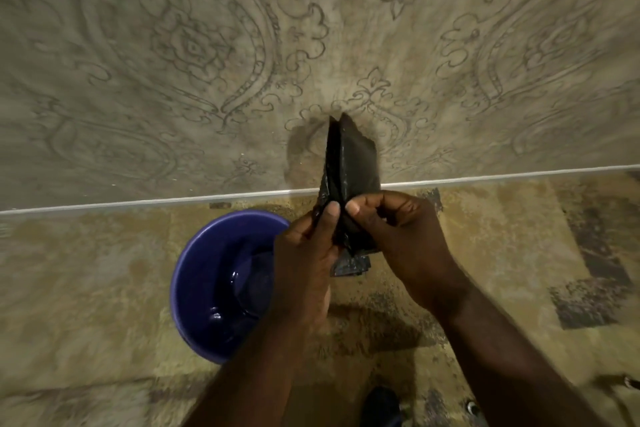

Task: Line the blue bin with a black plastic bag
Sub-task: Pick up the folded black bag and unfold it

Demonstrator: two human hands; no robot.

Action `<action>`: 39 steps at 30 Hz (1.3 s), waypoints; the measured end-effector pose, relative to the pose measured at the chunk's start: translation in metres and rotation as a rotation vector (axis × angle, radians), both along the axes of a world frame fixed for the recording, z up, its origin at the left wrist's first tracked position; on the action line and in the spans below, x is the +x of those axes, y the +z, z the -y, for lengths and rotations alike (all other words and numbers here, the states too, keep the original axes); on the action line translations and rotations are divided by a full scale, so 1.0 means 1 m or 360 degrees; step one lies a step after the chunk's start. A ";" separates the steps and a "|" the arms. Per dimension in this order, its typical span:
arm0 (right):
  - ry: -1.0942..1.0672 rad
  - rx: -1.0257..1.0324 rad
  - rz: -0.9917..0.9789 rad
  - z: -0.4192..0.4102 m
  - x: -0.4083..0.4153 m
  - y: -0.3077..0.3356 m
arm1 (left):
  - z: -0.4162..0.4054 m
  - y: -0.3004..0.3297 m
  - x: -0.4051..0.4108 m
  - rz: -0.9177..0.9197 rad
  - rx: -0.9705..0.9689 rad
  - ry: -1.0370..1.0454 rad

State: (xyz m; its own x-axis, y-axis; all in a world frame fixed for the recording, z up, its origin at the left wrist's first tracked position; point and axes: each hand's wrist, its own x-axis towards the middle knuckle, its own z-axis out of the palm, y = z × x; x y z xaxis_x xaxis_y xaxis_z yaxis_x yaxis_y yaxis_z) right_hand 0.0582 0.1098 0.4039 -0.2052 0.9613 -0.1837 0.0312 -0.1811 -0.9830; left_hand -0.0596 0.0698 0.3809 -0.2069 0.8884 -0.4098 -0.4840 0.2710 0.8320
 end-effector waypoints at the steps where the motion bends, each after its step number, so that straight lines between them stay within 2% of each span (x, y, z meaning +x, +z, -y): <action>1: -0.0003 0.0018 -0.0006 0.002 -0.006 0.010 | 0.002 0.012 -0.008 0.0023 0.0015 -0.0004; 6: -0.0067 0.0070 -0.0111 0.014 -0.031 0.055 | 0.009 0.053 -0.043 0.0101 0.0112 0.0029; 12: -0.0219 0.0143 0.0011 0.029 -0.042 0.095 | 0.019 0.086 -0.080 0.0103 0.0100 0.0247; 17: -0.0516 -0.0057 -0.0158 0.033 -0.044 0.122 | 0.028 0.120 -0.121 0.0308 0.0075 0.0491; 21: -0.0593 -0.0143 -0.0157 0.035 -0.040 0.135 | 0.031 0.147 -0.144 0.0372 0.0110 0.0553; 26: -0.0976 -0.0387 -0.0210 0.036 -0.031 0.130 | 0.034 0.174 -0.166 0.0324 0.0226 0.0692; 31: -0.1035 -0.0589 -0.0280 0.045 -0.030 0.123 | 0.044 0.192 -0.177 0.0222 0.0250 0.0694; 36: -0.1158 -0.0592 -0.0372 0.053 -0.038 0.135 | 0.050 0.215 -0.183 0.0161 0.0263 0.0636; 39: -0.1029 -0.0489 -0.0276 0.060 -0.047 0.153 | 0.054 0.233 -0.187 0.0123 0.0262 0.0579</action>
State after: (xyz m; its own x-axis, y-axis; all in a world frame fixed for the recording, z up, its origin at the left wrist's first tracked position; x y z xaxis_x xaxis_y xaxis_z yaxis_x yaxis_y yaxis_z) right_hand 0.0114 0.0499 0.5573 0.3343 0.8106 -0.4807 -0.3265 -0.3789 -0.8660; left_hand -0.2468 0.0161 0.6134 -0.4940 0.8181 -0.2945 -0.5863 -0.0633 0.8076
